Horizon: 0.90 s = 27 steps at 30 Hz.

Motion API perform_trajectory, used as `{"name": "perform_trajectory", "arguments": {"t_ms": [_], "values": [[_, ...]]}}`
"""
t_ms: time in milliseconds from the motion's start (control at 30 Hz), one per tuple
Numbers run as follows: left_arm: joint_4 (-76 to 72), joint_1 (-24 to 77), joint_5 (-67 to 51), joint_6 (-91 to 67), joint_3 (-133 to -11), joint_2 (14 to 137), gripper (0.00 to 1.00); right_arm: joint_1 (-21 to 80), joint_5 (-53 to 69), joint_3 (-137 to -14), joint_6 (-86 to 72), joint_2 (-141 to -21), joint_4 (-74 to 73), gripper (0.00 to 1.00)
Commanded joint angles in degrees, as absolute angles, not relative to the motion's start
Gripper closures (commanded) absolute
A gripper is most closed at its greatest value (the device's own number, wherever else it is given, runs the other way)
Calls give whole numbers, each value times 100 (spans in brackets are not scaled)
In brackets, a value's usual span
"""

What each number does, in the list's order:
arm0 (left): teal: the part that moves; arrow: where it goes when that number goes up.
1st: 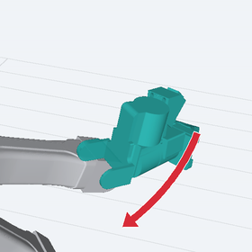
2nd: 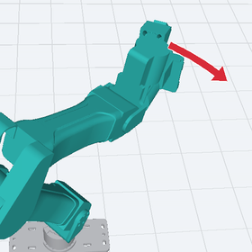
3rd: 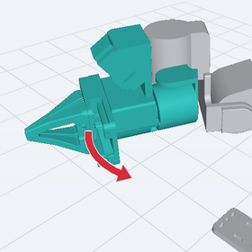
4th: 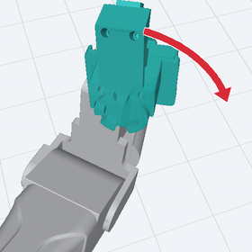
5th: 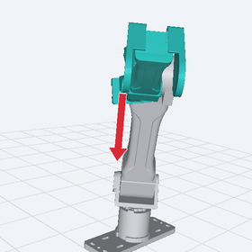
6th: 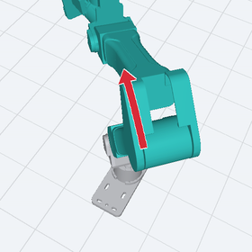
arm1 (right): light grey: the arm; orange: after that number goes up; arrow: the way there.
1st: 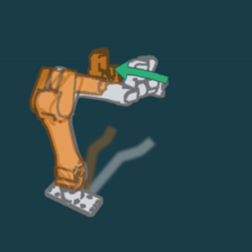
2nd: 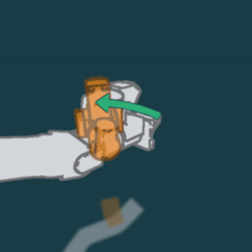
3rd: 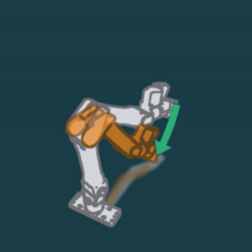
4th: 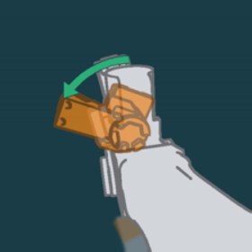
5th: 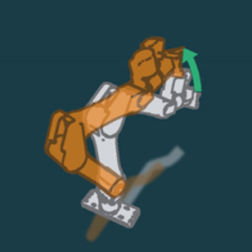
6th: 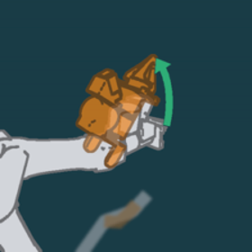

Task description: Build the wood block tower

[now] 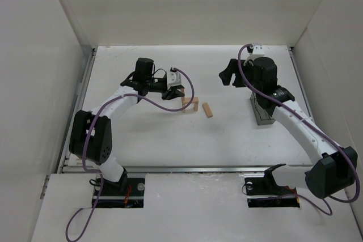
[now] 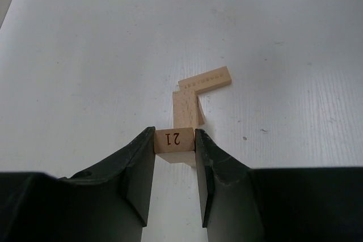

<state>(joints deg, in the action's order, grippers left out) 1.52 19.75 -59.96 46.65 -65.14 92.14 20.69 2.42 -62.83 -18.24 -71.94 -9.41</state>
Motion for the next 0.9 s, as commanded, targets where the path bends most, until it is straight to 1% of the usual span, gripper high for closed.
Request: {"name": "perform_trajectory", "arguments": {"t_ms": [0, 867], "values": [[53, 1925, -6135, 4729, -6469, 9176, 100, 1987, 325, -6275, -1881, -7163, -624, 18], [-246, 1978, -6135, 4781, -6407, 9229, 100, 1934, 378, -6275, -1881, -7163, -624, 18]]}}
